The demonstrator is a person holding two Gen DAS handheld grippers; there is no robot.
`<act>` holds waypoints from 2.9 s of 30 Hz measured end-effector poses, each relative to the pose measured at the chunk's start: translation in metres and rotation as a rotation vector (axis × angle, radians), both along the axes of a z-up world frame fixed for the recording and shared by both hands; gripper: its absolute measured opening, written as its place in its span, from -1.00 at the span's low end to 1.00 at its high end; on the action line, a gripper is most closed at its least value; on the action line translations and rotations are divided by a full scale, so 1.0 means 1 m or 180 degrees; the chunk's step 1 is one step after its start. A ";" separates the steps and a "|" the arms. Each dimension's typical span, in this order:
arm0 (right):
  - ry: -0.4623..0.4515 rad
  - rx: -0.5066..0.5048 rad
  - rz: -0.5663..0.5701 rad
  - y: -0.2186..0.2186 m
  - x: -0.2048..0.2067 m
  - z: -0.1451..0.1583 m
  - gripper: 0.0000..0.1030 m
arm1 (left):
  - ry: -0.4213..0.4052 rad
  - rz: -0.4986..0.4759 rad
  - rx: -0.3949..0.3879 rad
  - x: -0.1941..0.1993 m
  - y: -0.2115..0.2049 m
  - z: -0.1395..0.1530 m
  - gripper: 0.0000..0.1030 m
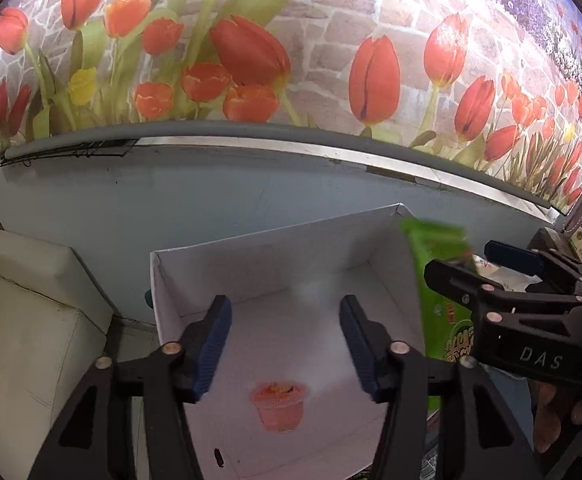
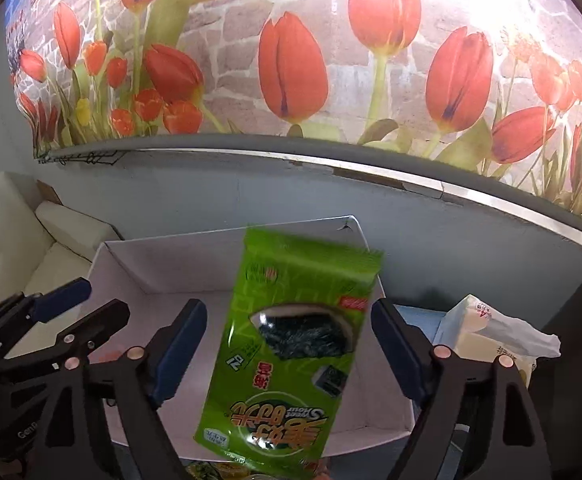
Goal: Organize snacks
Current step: 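Drop the pink jelly cup and green seaweed packet into the white box with both tools, then grasp another green seaweed packet with the right tool while the left tool grasps a yellow jelly cup, then drop the yellow jelly cup and seaweed packet into the white box with both tools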
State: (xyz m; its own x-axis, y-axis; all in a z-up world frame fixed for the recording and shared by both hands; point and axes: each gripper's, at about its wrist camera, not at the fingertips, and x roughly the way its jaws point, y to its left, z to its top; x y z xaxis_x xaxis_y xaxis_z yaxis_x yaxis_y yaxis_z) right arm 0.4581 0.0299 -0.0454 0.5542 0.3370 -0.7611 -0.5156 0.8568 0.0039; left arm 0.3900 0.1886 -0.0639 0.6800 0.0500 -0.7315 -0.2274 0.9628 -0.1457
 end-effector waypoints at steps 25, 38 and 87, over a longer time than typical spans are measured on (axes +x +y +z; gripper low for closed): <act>-0.0581 0.0360 0.0587 -0.135 -0.201 -0.013 0.93 | -0.0389 -0.0177 0.0440 -0.173 -0.079 0.038 1.00; 0.0002 -0.0490 0.1778 -0.053 -0.217 -0.125 0.93 | -0.0191 -0.0158 0.0110 -0.304 -0.098 -0.005 1.00; -0.0082 0.0514 0.0427 -0.245 -0.318 -0.044 0.48 | 0.0282 -0.0540 0.0315 -0.197 -0.105 -0.122 -0.22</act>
